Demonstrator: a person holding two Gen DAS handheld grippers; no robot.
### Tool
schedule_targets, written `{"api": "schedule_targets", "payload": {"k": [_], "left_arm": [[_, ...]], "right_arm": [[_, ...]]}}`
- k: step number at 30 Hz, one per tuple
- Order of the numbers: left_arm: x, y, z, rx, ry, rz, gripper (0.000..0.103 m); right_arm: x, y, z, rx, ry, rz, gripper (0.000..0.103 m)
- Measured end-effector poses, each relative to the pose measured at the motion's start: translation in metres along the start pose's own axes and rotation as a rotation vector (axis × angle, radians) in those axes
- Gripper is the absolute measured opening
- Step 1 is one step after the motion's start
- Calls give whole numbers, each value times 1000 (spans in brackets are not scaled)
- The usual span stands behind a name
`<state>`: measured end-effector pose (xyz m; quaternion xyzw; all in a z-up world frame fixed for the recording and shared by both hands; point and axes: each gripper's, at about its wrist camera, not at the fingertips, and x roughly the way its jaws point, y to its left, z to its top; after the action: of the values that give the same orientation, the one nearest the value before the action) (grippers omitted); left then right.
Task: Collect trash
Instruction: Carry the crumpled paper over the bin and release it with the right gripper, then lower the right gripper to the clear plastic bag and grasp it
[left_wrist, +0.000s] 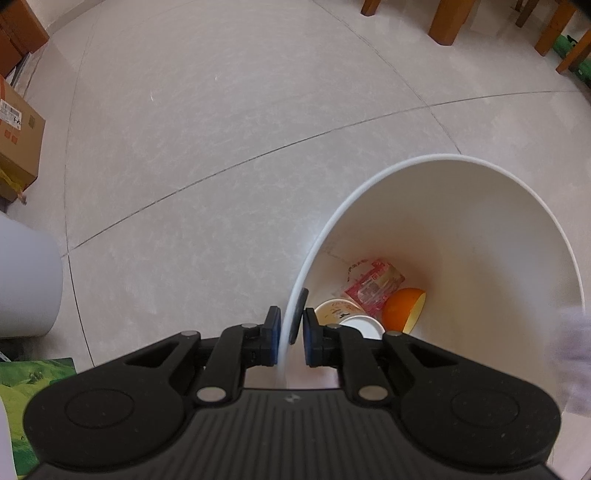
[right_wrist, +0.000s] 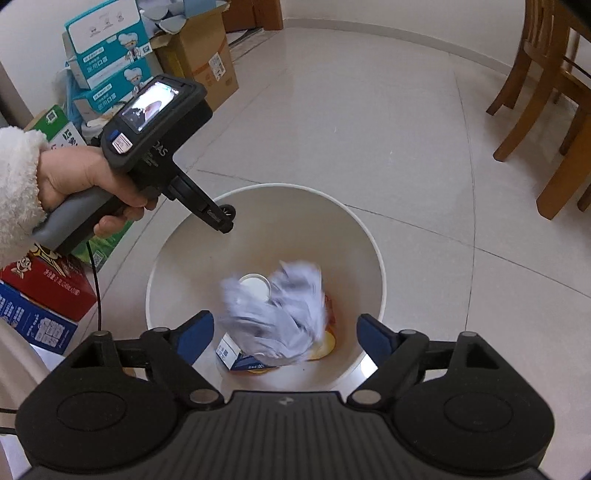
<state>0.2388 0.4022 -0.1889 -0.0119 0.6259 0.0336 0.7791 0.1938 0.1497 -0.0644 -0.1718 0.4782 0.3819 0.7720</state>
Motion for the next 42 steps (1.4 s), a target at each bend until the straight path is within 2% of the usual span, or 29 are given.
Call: {"api": "schedule_targets", "payload": {"k": [4,7,9,13,20,32,38,42], "left_arm": [[-1,-2,-2,4,-5,9,11],[-2,-2,-2,-6,-7,10,11],[-2,-2,-2,-17,-4,9,11],[-2,-2,-1,-19,0,17,12],[-2,-1,1,-34,3,13,12],[-2,1,0,-38,2,12,12],[-2,1,1,-37,3,11,12],[-2,0,0,-34,2,14,12]], "right_arm": [[-22,-22,-16,81,-30,-67,94],[-35,-51,-41,158,-45,-151,102],[-37,-73,-65,207,-44,-196,103],[-22,-115,-117,318,27,-272,103],[27,-159,-196,462,148,-305,103],[126,-166,-247,337,381,-308,103],[156,-171,-263,354,424,-317,103],[160,-175,-266,356,438,-338,102]]}}
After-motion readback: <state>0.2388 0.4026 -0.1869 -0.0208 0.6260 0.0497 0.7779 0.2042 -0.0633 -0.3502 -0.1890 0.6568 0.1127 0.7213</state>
